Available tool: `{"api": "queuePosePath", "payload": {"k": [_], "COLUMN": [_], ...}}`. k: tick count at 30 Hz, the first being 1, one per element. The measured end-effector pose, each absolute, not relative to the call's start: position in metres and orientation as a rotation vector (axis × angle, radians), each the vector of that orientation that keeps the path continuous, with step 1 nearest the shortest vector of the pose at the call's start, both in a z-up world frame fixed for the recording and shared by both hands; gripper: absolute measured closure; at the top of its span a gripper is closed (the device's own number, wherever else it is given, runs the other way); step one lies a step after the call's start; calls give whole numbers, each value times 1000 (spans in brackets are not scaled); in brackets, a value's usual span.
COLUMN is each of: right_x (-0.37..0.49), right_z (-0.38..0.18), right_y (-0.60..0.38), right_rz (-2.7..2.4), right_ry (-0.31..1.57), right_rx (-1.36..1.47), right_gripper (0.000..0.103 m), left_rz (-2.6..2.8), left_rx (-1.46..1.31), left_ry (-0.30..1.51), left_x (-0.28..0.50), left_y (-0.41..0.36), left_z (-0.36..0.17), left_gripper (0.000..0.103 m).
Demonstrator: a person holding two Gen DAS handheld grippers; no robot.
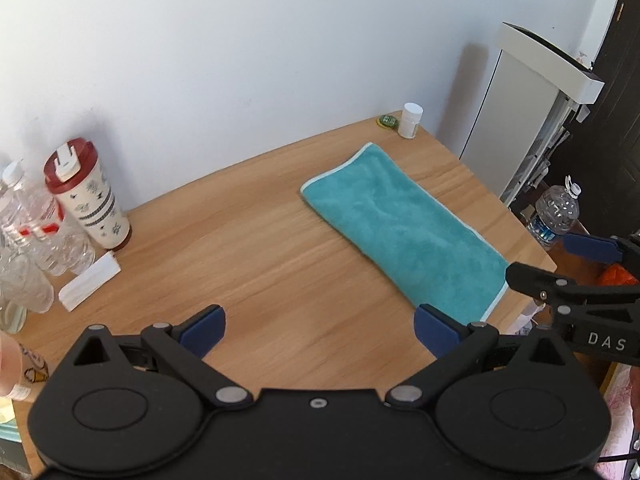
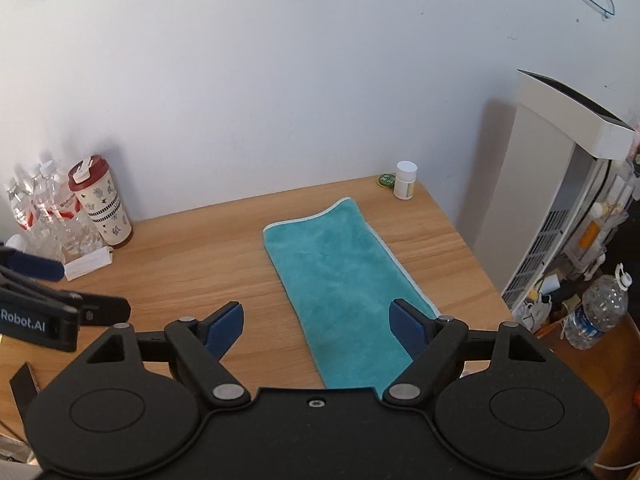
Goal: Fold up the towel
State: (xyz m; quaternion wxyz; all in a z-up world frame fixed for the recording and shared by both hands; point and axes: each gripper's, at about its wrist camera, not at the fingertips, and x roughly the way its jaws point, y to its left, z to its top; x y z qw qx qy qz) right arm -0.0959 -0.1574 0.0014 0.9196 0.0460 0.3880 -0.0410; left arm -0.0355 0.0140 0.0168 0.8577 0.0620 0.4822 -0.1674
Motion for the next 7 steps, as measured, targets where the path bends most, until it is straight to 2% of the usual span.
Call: {"api": "queuePosePath", "payload": {"k": [7], "right_x": [-104], "right_z": [9], "right_y": [-143], "right_rz": [-159], "right_ry": [802], "right_rx": [73], "right_gripper": [19], "left_rz": [-365], "left_rx": [126], "left_ry": [994], "left_x": [-42], "left_y": [21], "left_z": [20], "left_gripper": [0]}}
